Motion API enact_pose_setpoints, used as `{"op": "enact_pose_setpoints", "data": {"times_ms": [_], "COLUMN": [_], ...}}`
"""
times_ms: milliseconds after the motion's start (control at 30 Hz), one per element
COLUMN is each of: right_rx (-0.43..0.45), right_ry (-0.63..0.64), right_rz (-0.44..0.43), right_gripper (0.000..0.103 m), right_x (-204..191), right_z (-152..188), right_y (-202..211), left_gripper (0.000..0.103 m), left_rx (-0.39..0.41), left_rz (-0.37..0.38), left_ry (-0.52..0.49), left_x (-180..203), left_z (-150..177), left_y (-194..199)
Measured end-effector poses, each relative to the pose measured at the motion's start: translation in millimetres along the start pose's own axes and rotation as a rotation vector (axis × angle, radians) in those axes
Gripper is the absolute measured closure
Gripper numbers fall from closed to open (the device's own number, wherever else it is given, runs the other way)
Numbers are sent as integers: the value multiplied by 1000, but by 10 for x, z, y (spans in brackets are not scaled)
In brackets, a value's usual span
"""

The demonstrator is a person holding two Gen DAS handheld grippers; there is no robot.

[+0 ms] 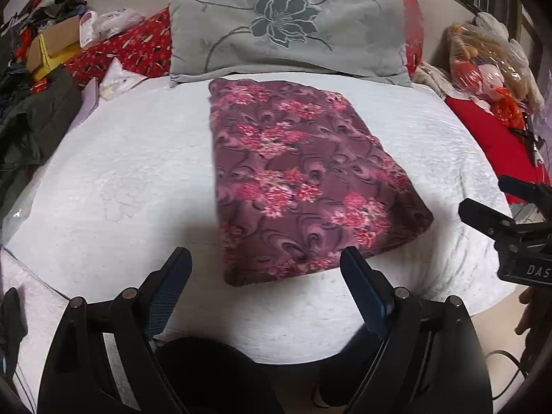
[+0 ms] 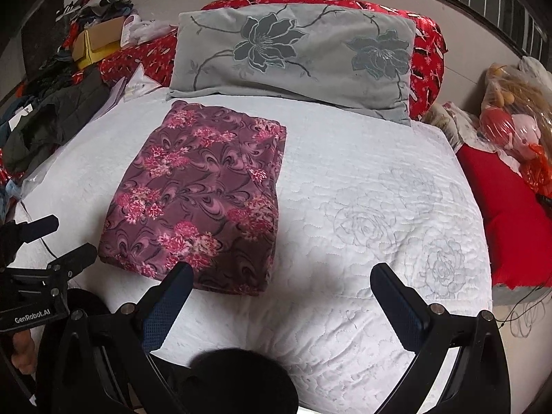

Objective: Fold small clothes

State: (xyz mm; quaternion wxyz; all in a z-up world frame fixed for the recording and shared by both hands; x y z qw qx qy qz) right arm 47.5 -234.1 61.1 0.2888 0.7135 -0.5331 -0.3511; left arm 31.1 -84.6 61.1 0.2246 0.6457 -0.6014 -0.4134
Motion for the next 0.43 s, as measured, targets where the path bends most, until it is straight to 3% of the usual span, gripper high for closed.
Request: {"op": "enact_pose_setpoints", "data": {"times_ms": [433], "right_rx": [-4], "right_ry": [-27], "right_rz": [-1], "right_gripper": [0], "right_x": [108], "right_z": [9], "right_y": [8], "left_gripper": [14], "left_rx": [-17], "left_rz": [59], "left_ry": [1], "left_x": [159], "left_z": [-1], "left_y": [72]}}
Point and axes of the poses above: each gripper's, at about its wrist camera, not at the fingertips, and y roughly against the way its jaws point, x to its right, z to its underside, the point moved 1 cm from there along -y, roughly the way its jaws point, and after that the axes turned 12 degrees about -z, right-handed, at the moved point
